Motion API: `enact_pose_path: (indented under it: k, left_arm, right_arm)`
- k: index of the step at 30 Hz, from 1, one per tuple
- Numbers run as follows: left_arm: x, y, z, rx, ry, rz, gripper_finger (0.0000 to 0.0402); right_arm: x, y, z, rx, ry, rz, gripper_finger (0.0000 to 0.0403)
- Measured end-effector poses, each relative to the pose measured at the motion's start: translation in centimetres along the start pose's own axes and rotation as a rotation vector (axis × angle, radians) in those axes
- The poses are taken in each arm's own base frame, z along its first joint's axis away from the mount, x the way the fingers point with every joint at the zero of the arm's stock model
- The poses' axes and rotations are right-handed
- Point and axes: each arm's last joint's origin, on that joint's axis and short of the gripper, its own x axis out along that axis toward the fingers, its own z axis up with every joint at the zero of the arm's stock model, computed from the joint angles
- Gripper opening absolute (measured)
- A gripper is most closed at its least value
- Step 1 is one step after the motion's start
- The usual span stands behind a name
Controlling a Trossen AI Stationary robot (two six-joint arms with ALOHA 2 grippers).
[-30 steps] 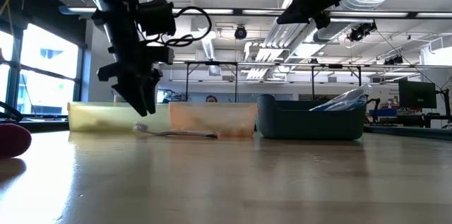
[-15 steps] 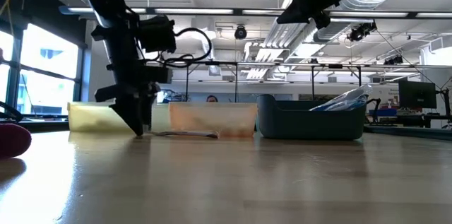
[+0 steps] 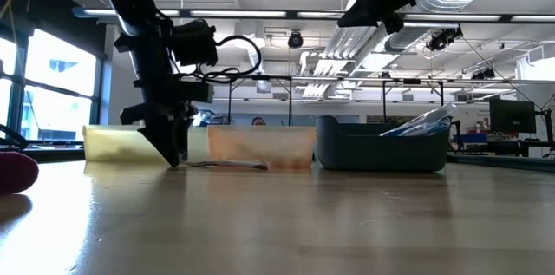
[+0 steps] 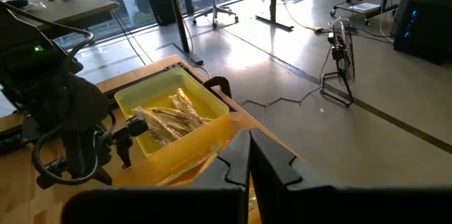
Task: Pick & Place Toothbrushes
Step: Put the violet toothbrush into the yellow bin
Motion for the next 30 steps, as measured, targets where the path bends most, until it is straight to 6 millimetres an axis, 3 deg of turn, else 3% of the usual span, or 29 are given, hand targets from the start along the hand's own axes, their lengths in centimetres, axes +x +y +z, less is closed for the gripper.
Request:
enact_pose_path:
  k: [15, 30]
  left_arm:
    - [0.0, -0.7, -0.9, 0.007, 0.069, -0.142, 0.0033]
    - [-0.5, -1.5, -2.6, -0.044, 0.242, -0.245, 0.002]
  right_arm:
    - [0.0, 0.0, 0.0, -0.007, 0.0, -0.005, 0.0003]
    - [0.0, 0.0, 0.0, -0.06, -0.001, -0.005, 0.0003]
